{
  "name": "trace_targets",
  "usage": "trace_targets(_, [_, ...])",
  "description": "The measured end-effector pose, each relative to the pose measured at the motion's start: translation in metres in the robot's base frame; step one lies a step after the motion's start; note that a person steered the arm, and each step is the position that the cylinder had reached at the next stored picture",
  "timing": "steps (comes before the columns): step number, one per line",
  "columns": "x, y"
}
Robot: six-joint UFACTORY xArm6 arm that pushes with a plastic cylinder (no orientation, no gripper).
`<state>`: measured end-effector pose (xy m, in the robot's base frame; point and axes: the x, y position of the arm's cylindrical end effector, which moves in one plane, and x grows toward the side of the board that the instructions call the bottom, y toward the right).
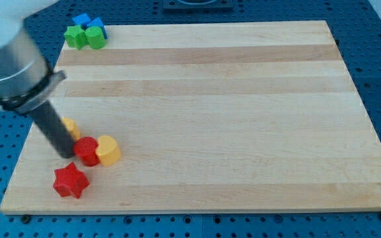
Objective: Move the yellow hexagon above the yellow heart
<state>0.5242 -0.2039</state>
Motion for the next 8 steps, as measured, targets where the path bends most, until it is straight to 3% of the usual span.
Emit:
trace_targets(2, [-0.052,0.074])
trace_targets(3, [-0.080,0.046])
trace_targets(4, [-0.094,-0.038])
trace_targets(5, [-0.080,-0.100])
trace_targets(8, [-0.023,-0.052])
